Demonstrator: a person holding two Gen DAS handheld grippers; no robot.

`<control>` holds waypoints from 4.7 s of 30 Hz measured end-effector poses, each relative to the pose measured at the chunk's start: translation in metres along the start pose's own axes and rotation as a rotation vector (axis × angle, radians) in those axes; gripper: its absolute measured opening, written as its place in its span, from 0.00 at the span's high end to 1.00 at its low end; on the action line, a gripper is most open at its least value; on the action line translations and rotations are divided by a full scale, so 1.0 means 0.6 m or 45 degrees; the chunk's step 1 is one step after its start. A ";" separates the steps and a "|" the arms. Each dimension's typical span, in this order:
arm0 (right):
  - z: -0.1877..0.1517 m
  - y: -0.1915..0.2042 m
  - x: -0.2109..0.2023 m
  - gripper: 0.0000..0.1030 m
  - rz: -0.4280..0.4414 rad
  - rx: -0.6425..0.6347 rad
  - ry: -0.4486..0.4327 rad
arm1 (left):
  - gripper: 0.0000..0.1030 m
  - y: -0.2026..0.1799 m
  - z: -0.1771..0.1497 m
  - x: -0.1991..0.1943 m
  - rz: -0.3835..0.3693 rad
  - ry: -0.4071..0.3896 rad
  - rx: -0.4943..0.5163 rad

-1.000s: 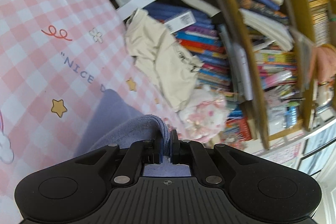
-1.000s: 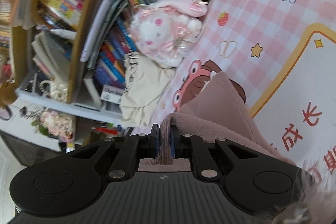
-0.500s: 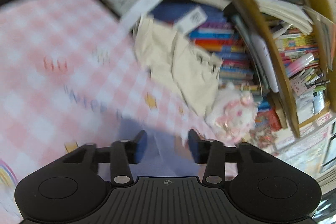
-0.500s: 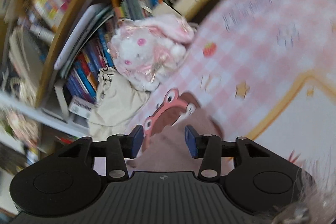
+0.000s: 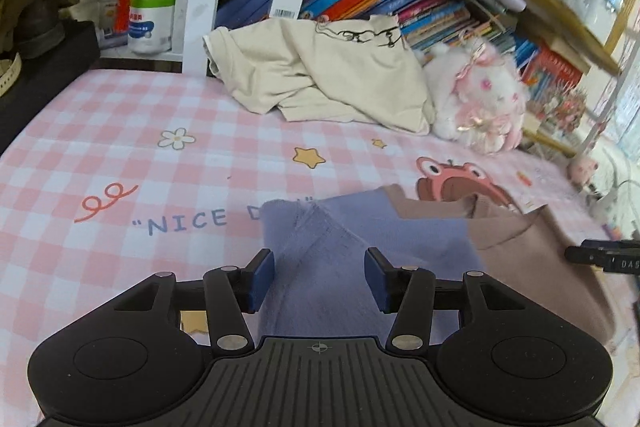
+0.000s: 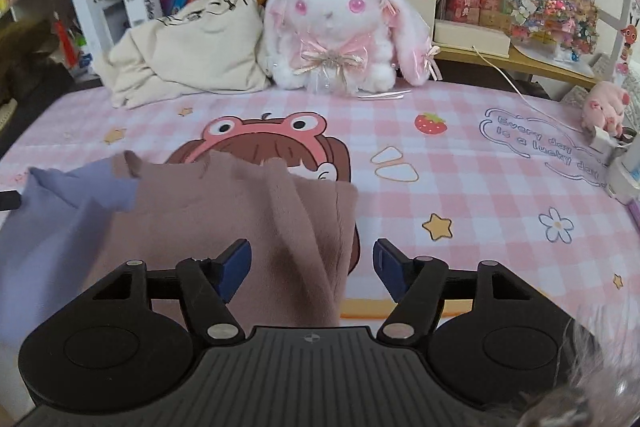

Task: Fold clothes
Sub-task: 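Lift the hem with both grippers and fold it toward the collar, then lay the hem down at the collar and open both grippers, then withdraw both tools from the folded sweater, then grasp the lavender side of the folded sweater with the left gripper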

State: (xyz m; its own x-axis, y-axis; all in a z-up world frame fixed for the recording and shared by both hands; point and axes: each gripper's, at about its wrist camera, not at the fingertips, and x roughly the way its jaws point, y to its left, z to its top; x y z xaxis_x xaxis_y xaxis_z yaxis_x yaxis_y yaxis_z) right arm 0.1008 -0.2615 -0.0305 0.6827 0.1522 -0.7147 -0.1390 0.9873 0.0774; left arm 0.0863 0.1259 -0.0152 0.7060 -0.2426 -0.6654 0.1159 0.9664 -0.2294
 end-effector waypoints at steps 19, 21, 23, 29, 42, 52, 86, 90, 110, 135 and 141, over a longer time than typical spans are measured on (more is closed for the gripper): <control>-0.014 -0.089 0.045 0.94 0.142 0.655 0.035 | 0.96 0.055 0.024 0.083 -0.030 0.017 -0.182; -0.013 -0.089 0.045 0.94 0.140 0.668 0.039 | 0.96 0.059 0.024 0.086 -0.042 0.009 -0.208; -0.008 -0.085 0.043 0.93 0.126 0.635 0.052 | 0.91 0.062 0.025 0.086 -0.058 0.011 -0.222; 0.019 -0.052 0.014 0.62 0.061 0.384 -0.022 | 0.61 0.067 0.026 0.056 -0.069 -0.013 -0.184; 0.035 -0.020 0.040 0.95 -0.025 0.259 0.021 | 0.98 0.056 0.024 0.071 -0.013 0.020 -0.097; 0.034 -0.025 0.065 0.89 -0.018 0.263 0.109 | 0.79 0.075 0.027 0.077 -0.004 0.033 -0.175; -0.149 -0.023 -0.160 0.20 0.110 -0.024 0.113 | 0.18 -0.212 -0.178 -0.120 0.210 0.022 -0.148; -0.172 -0.022 -0.176 0.17 0.142 -0.106 0.123 | 0.18 -0.242 -0.203 -0.131 0.221 0.031 -0.150; -0.210 -0.010 -0.189 0.06 0.182 -0.157 0.200 | 0.10 -0.270 -0.233 -0.144 0.237 0.113 -0.080; -0.181 0.060 -0.173 0.06 0.044 -0.126 0.188 | 0.13 -0.055 -0.189 -0.115 -0.059 0.120 -0.833; -0.172 0.065 -0.174 0.06 0.007 -0.108 0.164 | 0.16 -0.002 -0.189 -0.105 -0.082 0.038 -1.069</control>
State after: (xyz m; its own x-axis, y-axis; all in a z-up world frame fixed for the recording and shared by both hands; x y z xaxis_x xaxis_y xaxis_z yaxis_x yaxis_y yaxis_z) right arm -0.0495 -0.2439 -0.0246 0.5850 0.1447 -0.7980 -0.2063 0.9781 0.0261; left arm -0.0374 0.1302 -0.0535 0.6957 -0.3085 -0.6487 -0.4110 0.5696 -0.7117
